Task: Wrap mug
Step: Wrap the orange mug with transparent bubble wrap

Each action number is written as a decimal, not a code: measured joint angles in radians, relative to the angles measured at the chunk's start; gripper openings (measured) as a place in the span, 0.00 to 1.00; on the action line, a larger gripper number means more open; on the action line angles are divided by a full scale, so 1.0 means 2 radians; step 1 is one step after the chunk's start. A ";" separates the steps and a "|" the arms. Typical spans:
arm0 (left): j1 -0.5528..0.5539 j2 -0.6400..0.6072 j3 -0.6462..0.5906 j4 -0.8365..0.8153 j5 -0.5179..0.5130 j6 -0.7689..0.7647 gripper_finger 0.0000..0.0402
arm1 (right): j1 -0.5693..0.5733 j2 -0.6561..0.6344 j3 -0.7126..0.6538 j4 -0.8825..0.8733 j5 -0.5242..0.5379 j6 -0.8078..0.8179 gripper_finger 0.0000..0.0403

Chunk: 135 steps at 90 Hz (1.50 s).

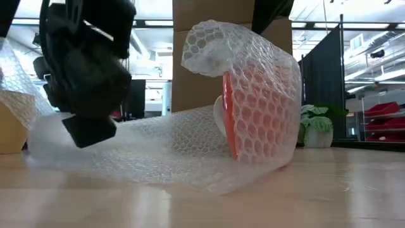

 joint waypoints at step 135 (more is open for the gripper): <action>-0.253 -0.048 0.032 -0.056 -0.286 -0.366 0.00 | 0.046 0.000 -0.207 0.140 0.077 0.057 0.00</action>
